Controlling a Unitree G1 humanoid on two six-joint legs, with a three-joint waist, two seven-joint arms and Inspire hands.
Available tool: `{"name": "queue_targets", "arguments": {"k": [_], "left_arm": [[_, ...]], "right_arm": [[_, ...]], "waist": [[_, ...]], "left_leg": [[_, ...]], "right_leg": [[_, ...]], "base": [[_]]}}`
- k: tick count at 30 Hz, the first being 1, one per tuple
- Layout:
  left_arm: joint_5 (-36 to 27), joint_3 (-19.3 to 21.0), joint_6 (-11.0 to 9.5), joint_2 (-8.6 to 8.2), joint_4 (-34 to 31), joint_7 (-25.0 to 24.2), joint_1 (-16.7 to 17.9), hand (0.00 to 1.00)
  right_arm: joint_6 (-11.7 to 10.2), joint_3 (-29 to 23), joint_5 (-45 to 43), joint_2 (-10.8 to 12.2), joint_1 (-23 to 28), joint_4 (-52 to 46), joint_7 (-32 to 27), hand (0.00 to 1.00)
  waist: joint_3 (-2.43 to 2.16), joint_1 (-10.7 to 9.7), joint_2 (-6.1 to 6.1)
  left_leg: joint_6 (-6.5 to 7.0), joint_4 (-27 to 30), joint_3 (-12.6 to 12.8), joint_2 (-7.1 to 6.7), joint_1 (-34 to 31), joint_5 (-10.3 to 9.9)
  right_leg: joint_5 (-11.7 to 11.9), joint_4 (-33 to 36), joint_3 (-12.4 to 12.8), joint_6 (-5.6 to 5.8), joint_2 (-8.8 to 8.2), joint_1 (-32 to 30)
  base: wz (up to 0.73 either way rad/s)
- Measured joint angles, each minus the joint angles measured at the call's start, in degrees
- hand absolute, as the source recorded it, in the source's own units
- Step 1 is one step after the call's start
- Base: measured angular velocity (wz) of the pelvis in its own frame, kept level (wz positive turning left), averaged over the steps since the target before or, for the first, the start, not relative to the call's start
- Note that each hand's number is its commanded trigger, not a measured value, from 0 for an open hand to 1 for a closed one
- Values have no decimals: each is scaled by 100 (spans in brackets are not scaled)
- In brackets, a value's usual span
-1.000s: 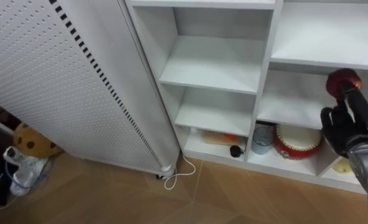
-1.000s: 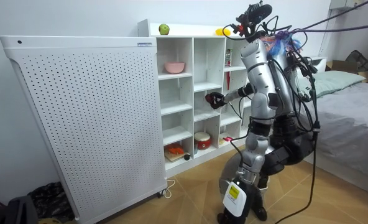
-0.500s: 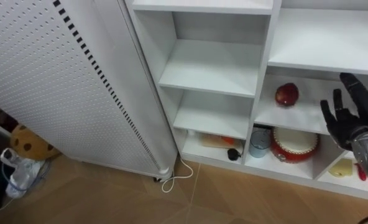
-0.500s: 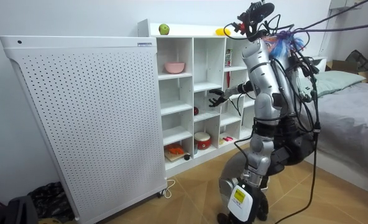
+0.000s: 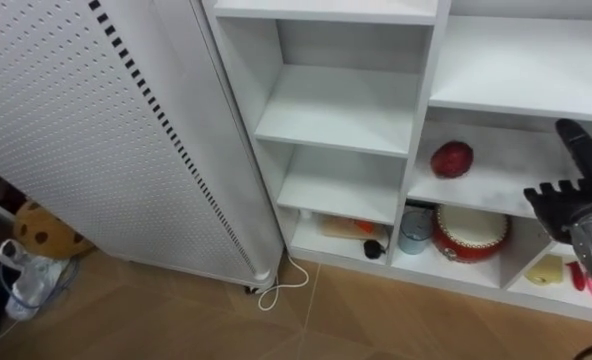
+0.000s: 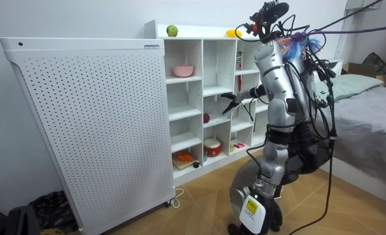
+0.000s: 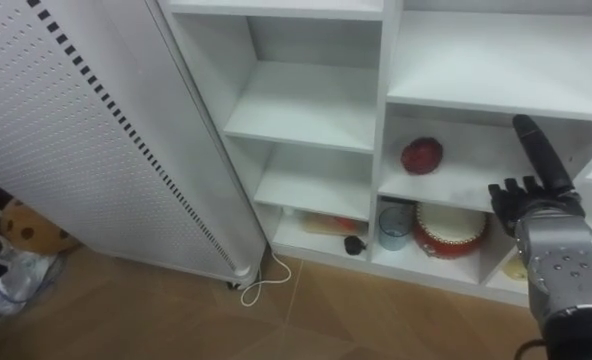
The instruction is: Arrange fruit in the closet
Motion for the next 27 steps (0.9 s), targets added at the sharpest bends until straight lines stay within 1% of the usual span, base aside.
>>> {"name": "queue_targets", "arguments": {"k": [3, 6, 9, 10, 11, 12, 13, 14, 15, 16, 17, 19, 20, 22, 23, 24, 25, 26, 27], "left_arm": [[-7, 12, -42, 0, 16, -2, 22, 0], [-2, 36, -113, 27, 37, -112, 29, 0], [-2, 60, -114, 26, 119, -337, 18, 0], [-4, 64, -113, 27, 149, -403, 17, 0], [-28, 62, -112, 28, 195, -445, 13, 0], [-104, 63, -110, 30, 232, -474, 1, 0], [-224, 63, -102, 30, 335, -522, -43, 0], [-231, 63, -106, 29, 414, -537, -75, 0], [-230, 114, -109, 28, 554, -564, -113, 0], [-222, 195, -116, 25, 670, -607, -135, 0], [-217, 259, -115, 17, 718, -624, -142, 0], [-204, 471, -106, 5, 955, -639, -251, 0], [-209, 547, -105, 7, 981, -639, -251, 0], [-195, 864, -122, -4, 1034, -630, -237, 0], [-175, 926, -122, -10, 1047, -615, -224, 0], [-176, 941, -123, -10, 1059, -608, -220, 0], [-160, 1052, -135, -29, 1069, -604, -214, 0], [-155, 1102, -139, -40, 1068, -596, -206, 0], [-108, 1268, -146, -84, 1025, -571, -184, 0]], "right_arm": [[-4, 0, 22, 1, 100, 12, 143, 0], [3, 10, 32, 1, 318, 45, 414, 0], [16, 41, 104, 5, 716, 202, 870, 0], [27, 95, 105, 7, 918, 347, 1058, 0], [72, 168, 100, 6, 1048, 555, 1230, 0], [108, 170, 97, 6, 1100, 661, 1307, 0], [158, 176, 95, 8, 1234, 926, 1496, 0], [186, 176, 95, 10, 1327, 1047, 1570, 0], [261, 173, 82, 17, 1505, 1252, 1683, 0], [297, 165, 11, 27, 1706, 1436, 1821, 0], [318, 161, -37, 27, 1815, 1498, 1881, 0], [351, 168, -310, 57, 2250, 1807, 2215, 0], [362, 167, -422, 95, 2362, 1889, 2296, 0], [417, 163, -736, 308, 2906, 2060, 2529, 0], [461, 164, -835, 441, 3191, 2092, 2591, 0], [469, 165, -898, 522, 3348, 2096, 2636, 0], [494, 145, -1090, 687, 3640, 2105, 2698, 0], [510, 153, -1195, 773, 3794, 2103, 2706, 0], [520, 161, -1421, 913, 4095, 2094, 2769, 0]], "waist": [[9, 19, 12], [19, 43, 4], [42, 129, 15], [51, 167, 20], [64, 157, 7], [71, 152, -2], [80, 154, -2], [86, 160, 0], [89, 161, -2], [90, 143, 0], [91, 142, 1], [89, 82, 4], [90, 34, 5], [86, -91, -39], [69, -222, -35], [52, -286, -34], [34, -359, -46], [10, -406, -72], [-27, -490, -91]], "left_leg": [[16, -7, -8, 1, 101, -9], [-15, -102, -16, 6, 308, -40], [-36, -284, -19, 45, 678, -53], [-44, -412, -20, 73, 864, -48], [-61, -540, -21, 101, 1025, -36], [-69, -600, -24, 105, 1094, -30], [-82, -744, -43, 108, 1265, -8], [-63, -823, -45, 103, 1372, 21], [-60, -982, -55, 103, 1567, 47], [-68, -1152, -62, 109, 1775, 74], [-74, -1243, -67, 107, 1878, 89], [-74, -1564, -63, 108, 2280, 128], [-75, -1649, -72, 105, 2378, 141], [-88, -2040, -95, 76, 2848, 210], [-96, -2238, -125, 77, 3075, 244], [-100, -2333, -145, 77, 3179, 258], [-105, -2507, -149, 75, 3411, 271], [-113, -2605, -143, 75, 3537, 278], [-125, -2770, -144, 87, 3776, 286]], "right_leg": [[-4, -24, -26, -2, 8, 125], [-23, -144, 31, 31, 104, 324], [-3, -383, -16, 55, 161, 705], [34, -552, -66, 53, 194, 911], [74, -701, -88, 60, 226, 1077], [88, -762, -105, 70, 228, 1151], [134, -926, -126, 79, 265, 1332], [169, -1021, -130, 94, 289, 1444], [224, -1200, -132, 89, 316, 1653], [265, -1396, -154, 107, 361, 1873], [287, -1499, -181, 111, 381, 1985], [335, -1832, -269, 147, 417, 2408], [344, -1922, -282, 156, 427, 2518], [400, -2292, -272, 217, 497, 2970], [452, -2529, -356, 233, 522, 3237], [484, -2652, -417, 235, 531, 3361], [551, -2902, -412, 260, 614, 3624], [573, -3015, -411, 268, 641, 3746], [629, -3232, -408, 287, 704, 4013]], "base": [[0], [-3], [-10], [-10], [-9], [-7], [-4], [0], [0], [0], [-4], [3], [12], [6], [5], [8], [0], [-6], [-7]]}}
